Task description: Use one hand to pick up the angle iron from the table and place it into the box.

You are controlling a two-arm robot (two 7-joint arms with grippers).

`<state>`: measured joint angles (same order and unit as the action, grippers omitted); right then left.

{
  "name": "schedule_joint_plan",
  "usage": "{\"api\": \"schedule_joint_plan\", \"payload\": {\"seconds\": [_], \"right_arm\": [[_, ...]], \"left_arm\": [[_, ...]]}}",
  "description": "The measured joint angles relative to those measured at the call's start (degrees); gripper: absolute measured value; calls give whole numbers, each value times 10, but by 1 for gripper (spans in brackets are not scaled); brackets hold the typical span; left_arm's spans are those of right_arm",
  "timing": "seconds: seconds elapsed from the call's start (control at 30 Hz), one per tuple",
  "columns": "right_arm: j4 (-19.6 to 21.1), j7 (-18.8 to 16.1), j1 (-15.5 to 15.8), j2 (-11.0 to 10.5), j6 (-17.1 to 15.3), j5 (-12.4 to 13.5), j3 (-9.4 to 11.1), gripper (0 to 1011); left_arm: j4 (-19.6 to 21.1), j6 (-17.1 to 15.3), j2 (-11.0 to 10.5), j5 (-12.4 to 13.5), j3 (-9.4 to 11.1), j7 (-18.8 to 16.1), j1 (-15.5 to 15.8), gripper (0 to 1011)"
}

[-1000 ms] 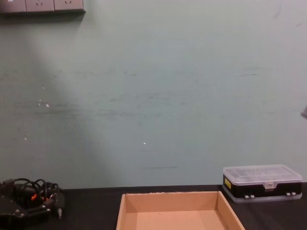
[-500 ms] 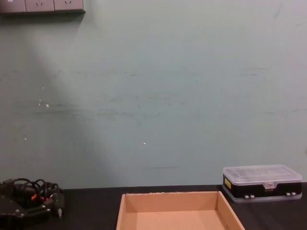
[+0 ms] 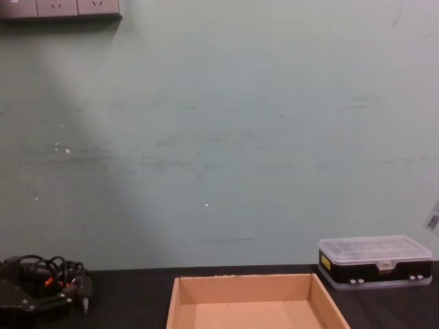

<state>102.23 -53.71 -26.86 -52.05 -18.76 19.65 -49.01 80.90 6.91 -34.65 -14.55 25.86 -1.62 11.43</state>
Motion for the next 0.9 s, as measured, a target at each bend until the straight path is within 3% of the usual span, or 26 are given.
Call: {"api": "schedule_joint_plan", "payload": {"seconds": [0.77, 0.9], "right_arm": [[-15, -12, -7, 16, -2, -24, -14, 1003], [-18, -13, -8, 18, -3, -29, -16, 947]], "left_arm": [[0, 0, 0, 0, 0, 0, 0, 1000], [0, 0, 0, 0, 0, 0, 0, 1000]]}}
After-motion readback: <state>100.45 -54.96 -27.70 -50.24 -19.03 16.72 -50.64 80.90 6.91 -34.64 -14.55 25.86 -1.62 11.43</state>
